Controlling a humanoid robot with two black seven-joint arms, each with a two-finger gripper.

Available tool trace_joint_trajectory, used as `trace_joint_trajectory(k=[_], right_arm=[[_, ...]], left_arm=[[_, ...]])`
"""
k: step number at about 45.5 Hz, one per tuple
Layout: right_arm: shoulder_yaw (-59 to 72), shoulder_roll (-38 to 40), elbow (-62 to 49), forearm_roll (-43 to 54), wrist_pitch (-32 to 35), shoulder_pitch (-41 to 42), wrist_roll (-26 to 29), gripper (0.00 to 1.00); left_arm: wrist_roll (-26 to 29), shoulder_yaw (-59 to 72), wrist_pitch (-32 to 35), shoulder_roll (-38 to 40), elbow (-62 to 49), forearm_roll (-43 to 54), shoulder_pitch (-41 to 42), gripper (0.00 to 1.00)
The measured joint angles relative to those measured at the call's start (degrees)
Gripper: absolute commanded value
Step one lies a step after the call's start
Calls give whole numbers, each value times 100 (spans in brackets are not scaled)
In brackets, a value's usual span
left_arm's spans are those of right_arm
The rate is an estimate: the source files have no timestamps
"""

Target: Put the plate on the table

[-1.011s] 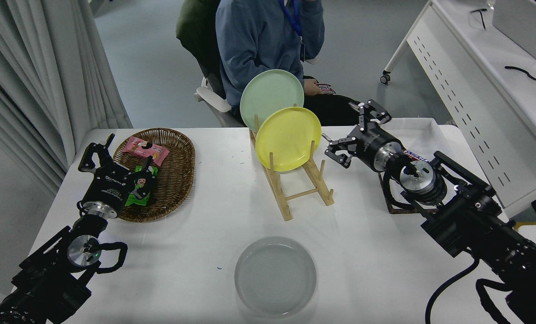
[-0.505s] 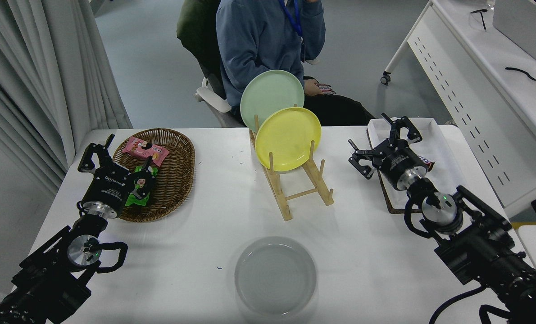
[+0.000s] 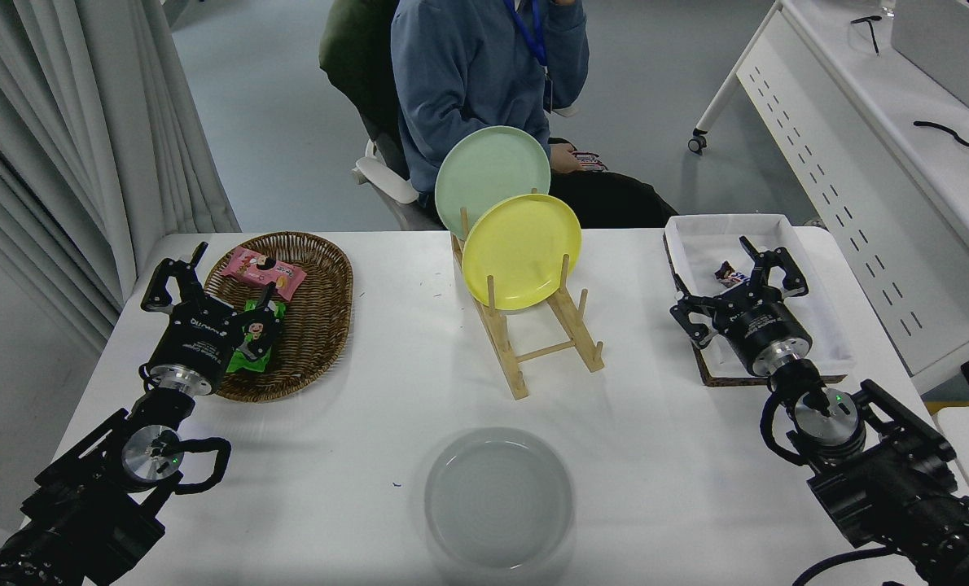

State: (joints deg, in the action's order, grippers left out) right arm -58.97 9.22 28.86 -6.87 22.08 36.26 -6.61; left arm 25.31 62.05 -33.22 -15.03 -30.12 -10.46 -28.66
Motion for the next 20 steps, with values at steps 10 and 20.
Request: trace_joint_trajectory(k=[10, 20], right_arm=[[12, 20, -23, -10, -7, 36, -15, 100], [17, 27, -45, -14, -31, 111, -22, 100]], left_arm=[[0, 0, 0, 0, 0, 0, 0, 100], [0, 0, 0, 0, 3, 0, 0, 100]])
